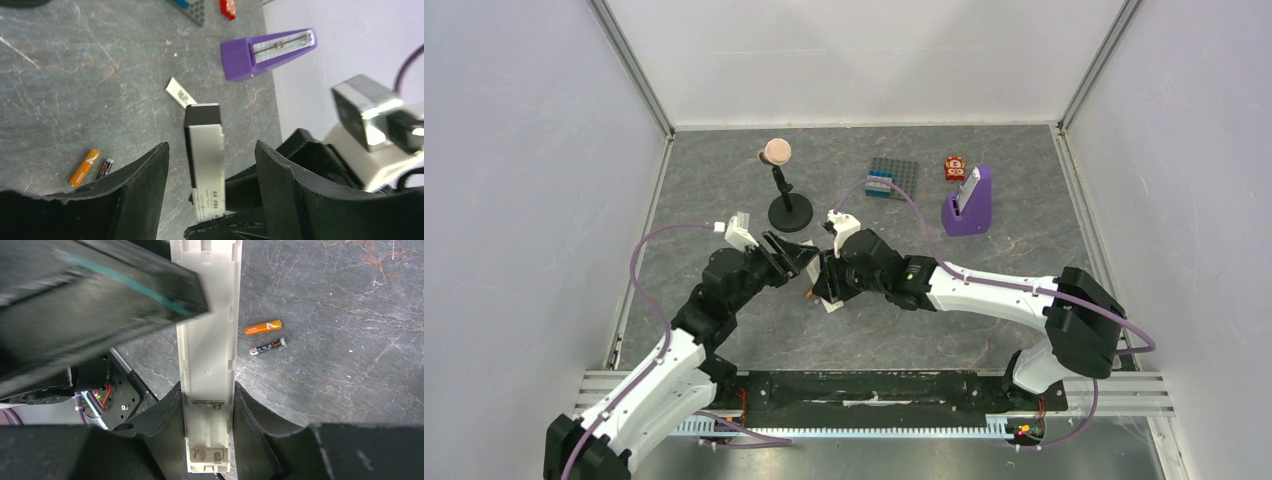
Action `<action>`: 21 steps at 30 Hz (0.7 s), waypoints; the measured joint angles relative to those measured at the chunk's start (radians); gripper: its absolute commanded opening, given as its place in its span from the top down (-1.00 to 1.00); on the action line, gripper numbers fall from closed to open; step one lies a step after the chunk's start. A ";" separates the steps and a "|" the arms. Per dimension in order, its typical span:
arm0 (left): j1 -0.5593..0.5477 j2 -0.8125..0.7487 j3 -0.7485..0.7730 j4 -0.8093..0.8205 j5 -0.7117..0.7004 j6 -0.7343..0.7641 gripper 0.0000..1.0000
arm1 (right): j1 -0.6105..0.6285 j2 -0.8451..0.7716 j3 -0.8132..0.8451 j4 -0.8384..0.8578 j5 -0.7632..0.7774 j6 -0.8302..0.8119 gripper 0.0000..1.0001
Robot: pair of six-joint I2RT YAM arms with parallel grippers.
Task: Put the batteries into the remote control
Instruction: Adjust the remote control.
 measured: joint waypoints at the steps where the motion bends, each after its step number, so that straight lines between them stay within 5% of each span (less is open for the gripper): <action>1: 0.000 0.022 0.002 0.001 0.008 0.000 -0.28 | 0.000 0.000 0.000 0.004 -0.002 0.000 0.54; 6: -0.001 0.110 0.004 0.007 0.037 0.000 0.09 | 0.000 0.000 0.000 0.009 -0.007 -0.001 0.53; 11: -0.004 0.117 0.013 0.043 0.067 -0.004 0.96 | 0.000 0.001 0.000 0.009 -0.010 -0.001 0.33; 16: -0.006 0.118 0.023 0.022 0.059 0.013 0.96 | 0.002 0.001 0.009 0.008 -0.003 0.005 -0.53; 21: -0.007 0.075 0.103 -0.164 -0.092 0.094 0.96 | 0.003 -0.012 0.003 0.006 0.034 0.007 -0.54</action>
